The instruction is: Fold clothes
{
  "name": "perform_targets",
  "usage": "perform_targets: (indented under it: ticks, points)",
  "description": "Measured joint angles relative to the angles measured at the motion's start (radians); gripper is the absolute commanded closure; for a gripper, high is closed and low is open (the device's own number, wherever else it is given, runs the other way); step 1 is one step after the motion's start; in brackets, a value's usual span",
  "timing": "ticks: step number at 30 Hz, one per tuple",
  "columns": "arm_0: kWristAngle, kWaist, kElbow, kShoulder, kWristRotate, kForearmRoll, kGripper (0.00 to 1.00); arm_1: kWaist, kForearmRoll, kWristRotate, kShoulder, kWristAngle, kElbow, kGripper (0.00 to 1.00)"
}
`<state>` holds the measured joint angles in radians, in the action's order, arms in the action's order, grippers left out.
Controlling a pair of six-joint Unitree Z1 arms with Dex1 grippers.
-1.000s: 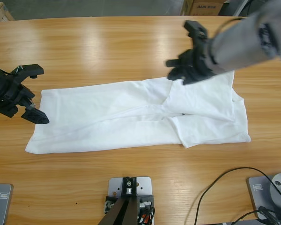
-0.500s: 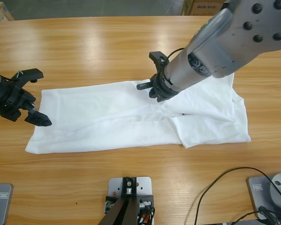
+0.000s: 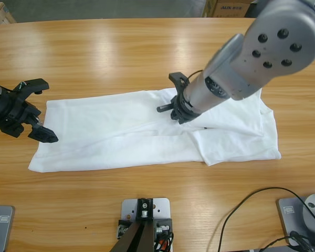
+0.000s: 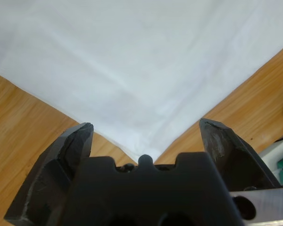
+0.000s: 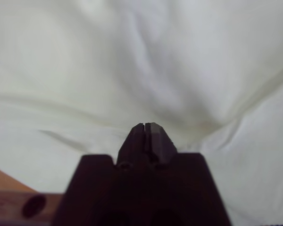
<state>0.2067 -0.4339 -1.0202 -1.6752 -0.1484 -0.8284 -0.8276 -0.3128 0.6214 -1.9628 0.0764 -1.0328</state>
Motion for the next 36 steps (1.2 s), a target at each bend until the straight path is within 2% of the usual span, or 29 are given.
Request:
perform_targets:
  ticks: [8, 19, 27, 36]
  points:
    - [0.0, 0.0, 0.003, 0.003, 0.0, 0.002, 0.124, -0.011, 0.009, 0.012, 0.029, 0.0, 0.055, 1.0]
    - [0.0, 0.0, 0.007, 0.012, 0.0, 0.01, 0.124, -0.057, -0.016, 0.047, 0.184, -0.006, 0.071, 1.0]
    - [0.002, 0.0, 0.007, 0.012, 0.0, 0.01, 0.124, -0.058, 0.136, 0.044, 0.053, 0.029, 0.075, 1.0]
    - [0.02, 0.0, 0.007, 0.012, 0.0, 0.01, 0.124, -0.057, 0.182, 0.043, 0.032, 0.029, 0.073, 1.0]
